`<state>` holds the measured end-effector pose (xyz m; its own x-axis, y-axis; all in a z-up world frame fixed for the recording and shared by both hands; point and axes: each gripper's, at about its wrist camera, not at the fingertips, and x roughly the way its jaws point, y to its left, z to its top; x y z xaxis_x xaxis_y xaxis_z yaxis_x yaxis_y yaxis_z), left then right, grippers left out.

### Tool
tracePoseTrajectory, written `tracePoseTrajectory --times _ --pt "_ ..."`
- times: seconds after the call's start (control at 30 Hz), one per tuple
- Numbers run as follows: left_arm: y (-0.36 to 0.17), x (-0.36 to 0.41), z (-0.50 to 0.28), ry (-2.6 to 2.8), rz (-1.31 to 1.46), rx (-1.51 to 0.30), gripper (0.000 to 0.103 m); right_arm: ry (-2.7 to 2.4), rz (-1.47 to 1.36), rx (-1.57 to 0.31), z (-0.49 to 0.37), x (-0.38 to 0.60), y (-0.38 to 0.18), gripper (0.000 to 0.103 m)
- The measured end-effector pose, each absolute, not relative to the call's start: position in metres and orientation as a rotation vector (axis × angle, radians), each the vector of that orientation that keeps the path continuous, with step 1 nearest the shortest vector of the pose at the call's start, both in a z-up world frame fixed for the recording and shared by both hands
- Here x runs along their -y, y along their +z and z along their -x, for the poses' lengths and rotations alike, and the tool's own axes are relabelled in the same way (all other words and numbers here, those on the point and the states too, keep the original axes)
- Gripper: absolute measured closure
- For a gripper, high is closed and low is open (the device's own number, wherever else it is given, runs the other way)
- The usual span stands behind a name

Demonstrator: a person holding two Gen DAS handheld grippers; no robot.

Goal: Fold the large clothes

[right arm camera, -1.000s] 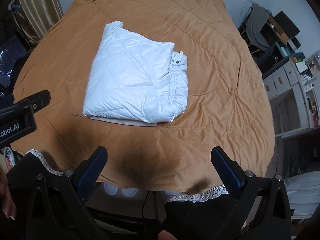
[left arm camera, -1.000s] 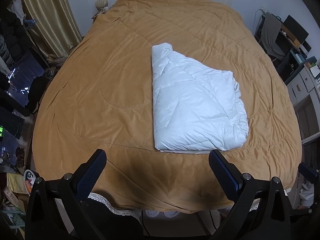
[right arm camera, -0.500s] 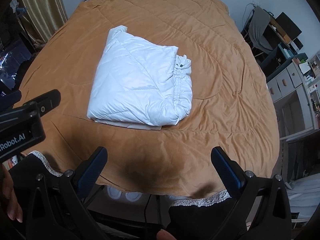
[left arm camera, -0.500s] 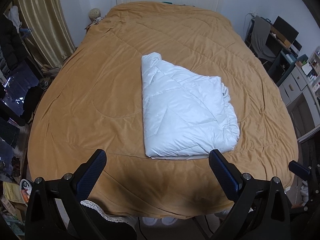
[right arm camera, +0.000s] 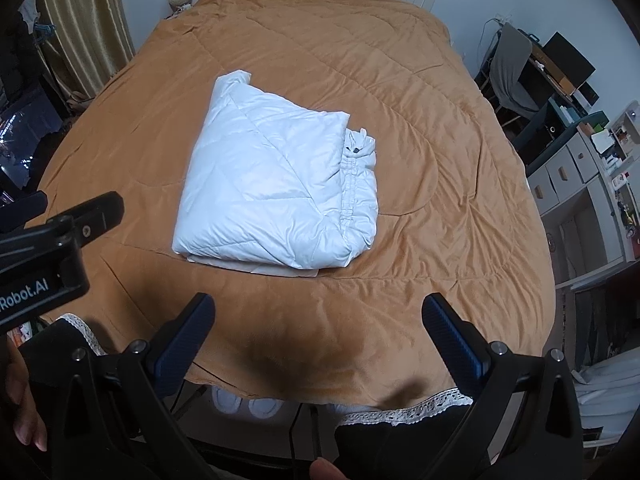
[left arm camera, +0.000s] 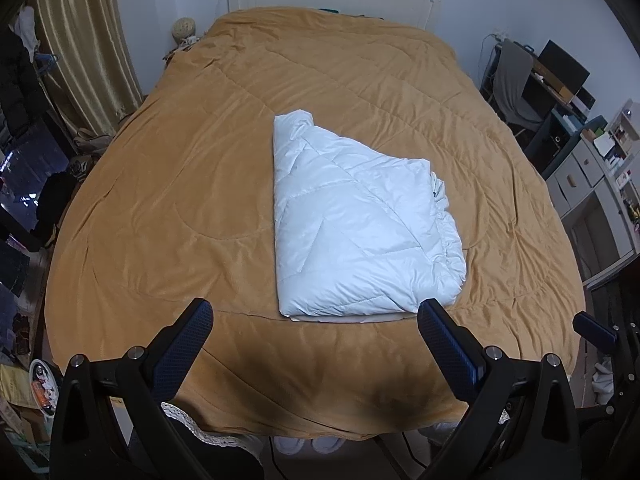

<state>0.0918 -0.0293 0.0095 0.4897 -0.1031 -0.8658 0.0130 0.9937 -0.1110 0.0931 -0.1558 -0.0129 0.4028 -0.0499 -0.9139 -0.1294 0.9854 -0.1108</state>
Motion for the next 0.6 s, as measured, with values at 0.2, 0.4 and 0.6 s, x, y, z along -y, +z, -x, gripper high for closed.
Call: tracePoseTrajectory --times 0.2,0.4,0.6 --pt "0.0110 0.0286 -0.0910 -0.068 0.098 -1.047 0.001 0.058 0.176 -1.149 -0.0910 0.1538 -0.0108 0.000" --pt "0.0107 0.0283 -0.0915 -0.069 0.102 -1.048 0.001 0.051 0.173 -1.141 -0.0909 0.1547 -0.0083 0.000" --pt "0.0112 0.0286 -0.0910 -0.070 0.098 -1.050 0.001 0.055 0.178 -1.145 -0.0894 0.1550 -0.0085 0.000"
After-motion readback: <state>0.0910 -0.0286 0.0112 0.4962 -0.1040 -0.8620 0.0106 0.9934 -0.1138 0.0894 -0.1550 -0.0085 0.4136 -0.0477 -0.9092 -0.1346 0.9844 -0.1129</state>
